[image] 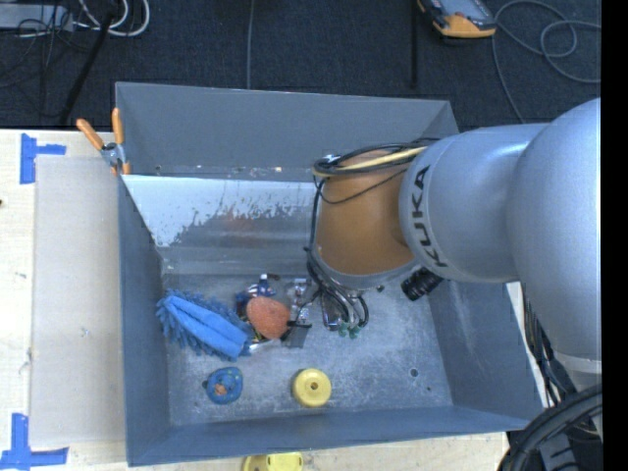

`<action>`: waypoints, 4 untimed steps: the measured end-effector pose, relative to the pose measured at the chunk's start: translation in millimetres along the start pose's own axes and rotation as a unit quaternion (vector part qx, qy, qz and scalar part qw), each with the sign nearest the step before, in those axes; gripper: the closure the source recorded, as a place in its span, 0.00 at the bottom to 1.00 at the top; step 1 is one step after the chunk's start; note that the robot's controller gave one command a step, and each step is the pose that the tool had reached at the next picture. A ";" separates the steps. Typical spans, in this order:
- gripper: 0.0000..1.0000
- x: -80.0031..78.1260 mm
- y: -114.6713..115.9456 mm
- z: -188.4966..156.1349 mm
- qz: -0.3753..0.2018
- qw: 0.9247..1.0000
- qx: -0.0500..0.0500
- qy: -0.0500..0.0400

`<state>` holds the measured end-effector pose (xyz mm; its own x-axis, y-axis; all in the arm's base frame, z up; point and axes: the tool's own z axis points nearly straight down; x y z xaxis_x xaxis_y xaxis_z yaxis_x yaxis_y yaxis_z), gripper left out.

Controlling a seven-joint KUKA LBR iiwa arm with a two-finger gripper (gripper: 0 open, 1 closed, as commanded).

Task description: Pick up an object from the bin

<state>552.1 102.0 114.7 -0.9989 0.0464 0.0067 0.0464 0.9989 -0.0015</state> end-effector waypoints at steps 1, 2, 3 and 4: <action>1.00 -11.9 -8.0 30.3 -0.033 0.999 -0.001 -0.004; 1.00 -0.1 -8.4 5.4 -0.036 0.999 0.000 0.003; 1.00 7.1 0.5 -21.2 -0.036 0.999 -0.001 -0.007; 1.00 -10.3 -26.1 32.0 -0.064 0.998 -0.001 -0.004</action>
Offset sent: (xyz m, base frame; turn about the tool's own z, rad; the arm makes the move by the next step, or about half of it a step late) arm -0.0156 0.0022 0.1158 -0.0632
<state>561.0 75.5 82.7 -0.9967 -0.0809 -0.0015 -0.0810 0.9967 0.0016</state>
